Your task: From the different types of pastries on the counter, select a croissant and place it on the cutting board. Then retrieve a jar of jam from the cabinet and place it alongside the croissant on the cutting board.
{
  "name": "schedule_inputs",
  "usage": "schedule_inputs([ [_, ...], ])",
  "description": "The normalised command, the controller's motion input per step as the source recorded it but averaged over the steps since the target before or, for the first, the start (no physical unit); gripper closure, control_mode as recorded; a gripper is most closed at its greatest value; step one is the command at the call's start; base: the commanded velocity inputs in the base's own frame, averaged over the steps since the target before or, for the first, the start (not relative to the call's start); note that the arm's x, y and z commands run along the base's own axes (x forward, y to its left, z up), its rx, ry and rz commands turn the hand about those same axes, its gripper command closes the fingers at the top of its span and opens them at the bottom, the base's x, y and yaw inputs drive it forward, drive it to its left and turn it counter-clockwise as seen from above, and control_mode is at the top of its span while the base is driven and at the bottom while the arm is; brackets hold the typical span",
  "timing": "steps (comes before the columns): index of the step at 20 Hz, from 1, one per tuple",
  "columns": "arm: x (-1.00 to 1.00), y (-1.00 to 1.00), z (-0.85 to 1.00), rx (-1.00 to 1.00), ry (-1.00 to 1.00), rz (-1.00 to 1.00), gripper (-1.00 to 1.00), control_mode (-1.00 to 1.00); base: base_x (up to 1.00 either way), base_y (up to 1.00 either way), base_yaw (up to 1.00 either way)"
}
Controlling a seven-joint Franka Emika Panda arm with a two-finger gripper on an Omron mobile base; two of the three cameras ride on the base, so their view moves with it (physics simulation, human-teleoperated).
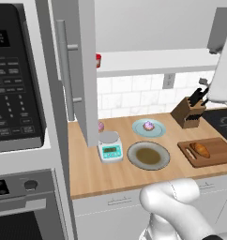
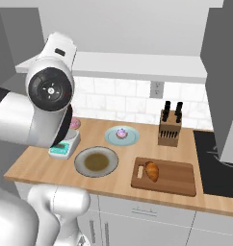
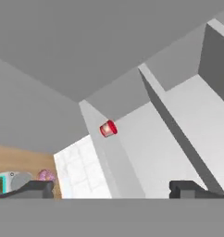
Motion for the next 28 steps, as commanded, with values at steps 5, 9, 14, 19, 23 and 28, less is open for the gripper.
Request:
schedule_inputs([
  [5,0.72,-0.05,-0.25,0.33,0.30,-0.25,-1.00,-1.00,0.00,0.00,0.00],
  [9,0.49,0.00,-0.23,0.42,0.29,-0.16,-1.00,-1.00,0.00,0.00,0.00],
  [14,0.08,-0.23,-0.01,0.54,0.29,-0.05,-1.00,-1.00,0.00,0.00,0.00],
  [19,-0.20,-0.22,0.21,0.47,0.16,-0.06,-1.00,-1.00,0.00,0.00,0.00],
  [23,0.00,0.01,0.16,0.30,0.08,-0.10,-1.00,-1.00,0.00,0.00,0.00],
  [28,0.30,0.29,0.03,0.07,0.17,-0.12,-1.00,-1.00,0.00,0.00,0.00],
])
